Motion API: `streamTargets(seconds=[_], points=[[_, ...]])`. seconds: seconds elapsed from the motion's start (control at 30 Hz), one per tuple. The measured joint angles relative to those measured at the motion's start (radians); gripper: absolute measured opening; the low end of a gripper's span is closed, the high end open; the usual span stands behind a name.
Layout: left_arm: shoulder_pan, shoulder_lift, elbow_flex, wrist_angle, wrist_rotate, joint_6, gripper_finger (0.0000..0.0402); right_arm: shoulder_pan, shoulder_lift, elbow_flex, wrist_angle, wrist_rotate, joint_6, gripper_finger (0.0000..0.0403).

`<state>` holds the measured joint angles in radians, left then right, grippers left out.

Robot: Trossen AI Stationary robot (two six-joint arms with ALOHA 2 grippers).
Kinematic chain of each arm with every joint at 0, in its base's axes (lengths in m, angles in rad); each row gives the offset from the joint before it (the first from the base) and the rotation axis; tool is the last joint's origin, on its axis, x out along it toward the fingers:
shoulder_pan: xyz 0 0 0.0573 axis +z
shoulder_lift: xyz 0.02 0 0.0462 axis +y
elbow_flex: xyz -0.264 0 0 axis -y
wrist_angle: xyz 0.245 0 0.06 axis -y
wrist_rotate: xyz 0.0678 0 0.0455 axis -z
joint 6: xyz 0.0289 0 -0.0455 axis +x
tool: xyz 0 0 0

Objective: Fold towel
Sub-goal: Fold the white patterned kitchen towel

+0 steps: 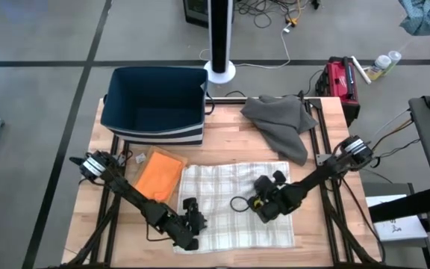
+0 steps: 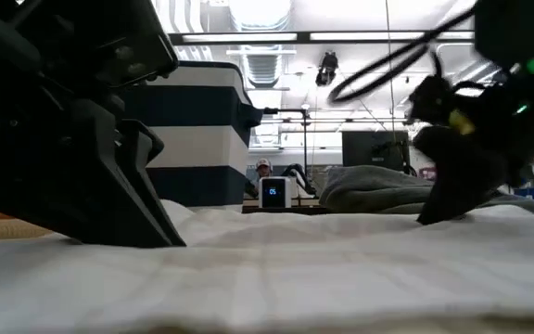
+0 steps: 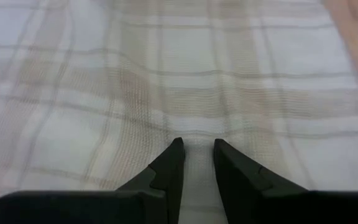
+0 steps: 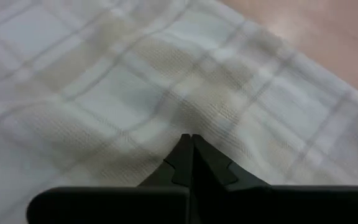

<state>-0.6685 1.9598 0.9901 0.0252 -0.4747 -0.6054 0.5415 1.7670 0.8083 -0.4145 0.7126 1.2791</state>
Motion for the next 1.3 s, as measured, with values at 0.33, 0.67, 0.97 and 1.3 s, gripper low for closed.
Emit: streamTargets(seconds=[0.33, 0.67, 0.97, 1.3], points=[[-0.009, -0.049, -0.004, -0.121, 0.043, -0.032, 0.0082, 0.091, -0.279, -0.004, -0.225, -0.040, 0.026, 0.0000], [0.000, -0.054, -0.006, 0.154, -0.030, 0.121, 0.0082, -0.019, -0.275, -0.098, -0.372, -0.167, 0.242, 0.0000], [0.005, 0.050, -0.002, 0.210, 0.061, 0.092, 0.0082, -0.124, -0.261, -0.199, -0.368, -0.185, 0.268, 0.0000], [0.006, 0.049, -0.002, 0.214, 0.050, 0.105, 0.0082, -0.076, -0.265, -0.101, -0.366, -0.143, 0.092, 0.0000]])
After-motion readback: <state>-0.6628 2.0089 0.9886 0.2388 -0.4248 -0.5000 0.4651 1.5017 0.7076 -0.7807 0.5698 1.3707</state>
